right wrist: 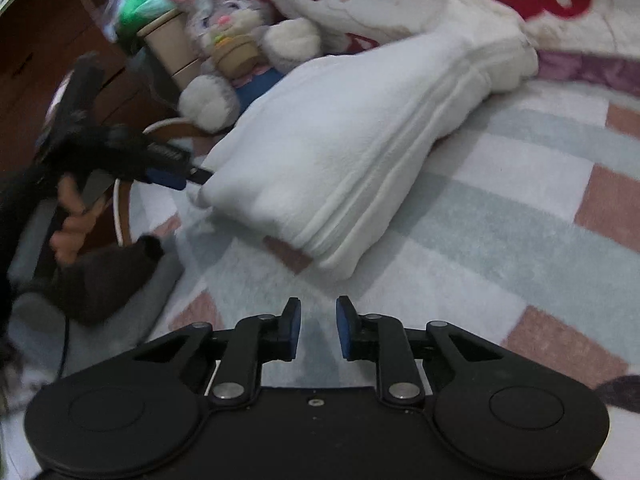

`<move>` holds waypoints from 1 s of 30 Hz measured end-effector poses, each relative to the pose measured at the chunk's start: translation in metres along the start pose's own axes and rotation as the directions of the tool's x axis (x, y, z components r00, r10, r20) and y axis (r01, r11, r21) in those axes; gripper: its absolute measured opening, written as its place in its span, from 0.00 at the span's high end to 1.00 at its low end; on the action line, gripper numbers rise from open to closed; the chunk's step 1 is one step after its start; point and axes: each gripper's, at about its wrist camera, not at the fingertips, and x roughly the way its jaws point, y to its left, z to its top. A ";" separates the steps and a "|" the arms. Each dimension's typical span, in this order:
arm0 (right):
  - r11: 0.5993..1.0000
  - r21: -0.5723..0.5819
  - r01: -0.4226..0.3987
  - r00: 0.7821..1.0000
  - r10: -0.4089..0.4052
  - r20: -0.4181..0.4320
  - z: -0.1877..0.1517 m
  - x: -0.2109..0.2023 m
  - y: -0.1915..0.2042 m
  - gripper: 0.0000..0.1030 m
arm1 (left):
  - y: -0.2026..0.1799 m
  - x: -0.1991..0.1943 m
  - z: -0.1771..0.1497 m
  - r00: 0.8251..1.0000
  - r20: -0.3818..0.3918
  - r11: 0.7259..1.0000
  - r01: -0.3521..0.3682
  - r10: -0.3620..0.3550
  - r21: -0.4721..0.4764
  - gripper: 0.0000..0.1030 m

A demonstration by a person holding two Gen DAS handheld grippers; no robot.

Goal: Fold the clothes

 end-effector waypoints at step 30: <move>0.977 -0.075 0.197 0.947 -0.170 0.273 -0.015 -0.237 0.006 0.41 | -0.187 -0.265 -0.162 0.990 0.131 0.997 -0.063 0.057 0.041 0.00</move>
